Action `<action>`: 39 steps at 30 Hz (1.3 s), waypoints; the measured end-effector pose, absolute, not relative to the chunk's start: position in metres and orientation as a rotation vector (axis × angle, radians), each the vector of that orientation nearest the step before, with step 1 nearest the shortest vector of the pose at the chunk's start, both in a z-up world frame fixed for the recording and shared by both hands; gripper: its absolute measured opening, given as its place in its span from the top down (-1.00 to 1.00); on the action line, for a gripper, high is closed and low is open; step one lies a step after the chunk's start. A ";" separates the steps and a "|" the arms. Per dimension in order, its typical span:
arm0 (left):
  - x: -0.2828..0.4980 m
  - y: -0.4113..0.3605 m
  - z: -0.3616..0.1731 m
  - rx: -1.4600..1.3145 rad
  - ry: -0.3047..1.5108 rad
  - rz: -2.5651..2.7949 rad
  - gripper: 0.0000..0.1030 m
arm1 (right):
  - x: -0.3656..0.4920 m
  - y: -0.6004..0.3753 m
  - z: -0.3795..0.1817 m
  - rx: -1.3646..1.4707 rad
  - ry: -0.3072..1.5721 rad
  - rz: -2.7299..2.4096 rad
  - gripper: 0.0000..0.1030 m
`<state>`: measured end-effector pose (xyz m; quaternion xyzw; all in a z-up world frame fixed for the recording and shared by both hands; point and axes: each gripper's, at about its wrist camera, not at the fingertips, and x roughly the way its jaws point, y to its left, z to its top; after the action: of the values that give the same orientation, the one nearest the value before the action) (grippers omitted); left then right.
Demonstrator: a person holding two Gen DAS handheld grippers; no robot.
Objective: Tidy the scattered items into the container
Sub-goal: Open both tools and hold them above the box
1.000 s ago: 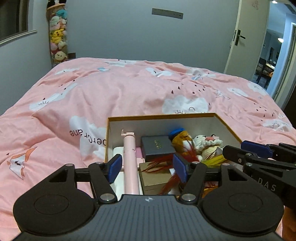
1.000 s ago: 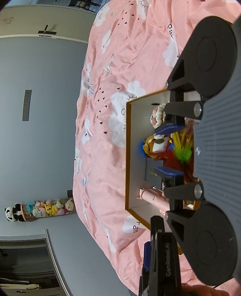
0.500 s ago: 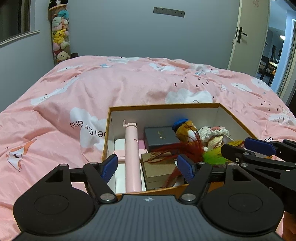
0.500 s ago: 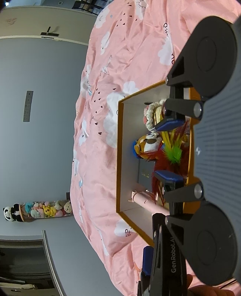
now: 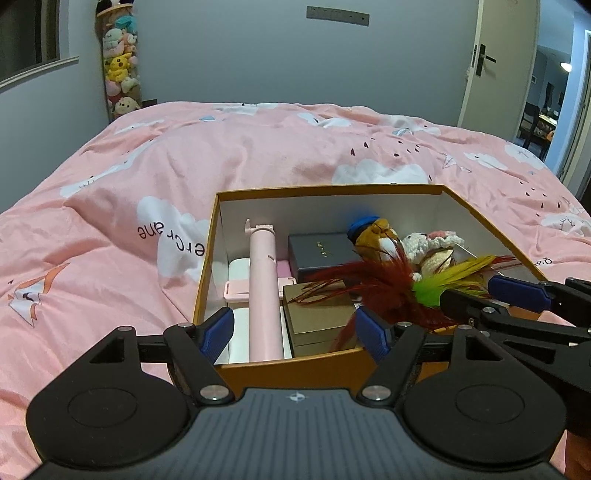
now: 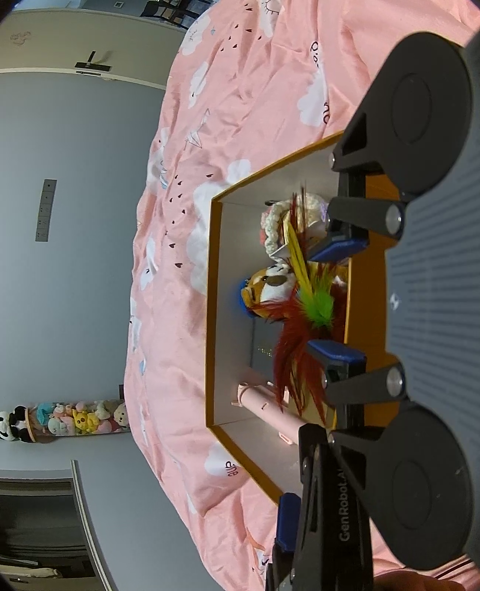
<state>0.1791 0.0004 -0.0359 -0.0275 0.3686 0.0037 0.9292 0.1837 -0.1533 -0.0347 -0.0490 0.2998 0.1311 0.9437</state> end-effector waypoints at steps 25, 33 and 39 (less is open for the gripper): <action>0.178 0.002 -0.044 -0.085 0.767 0.028 -0.68 | 0.180 -0.152 -0.044 -0.109 0.603 0.259 0.02; 0.179 0.002 -0.046 -0.083 0.773 0.029 -0.68 | 0.181 -0.153 -0.045 -0.110 0.606 0.260 0.02; 0.179 0.001 -0.046 -0.080 0.774 0.029 -0.68 | 0.181 -0.153 -0.046 -0.110 0.607 0.261 0.02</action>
<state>0.1793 0.0014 -0.0464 -0.0392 0.3775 0.0141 0.9251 0.1811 -0.1529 -0.0460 -0.0540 0.2977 0.1278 0.9445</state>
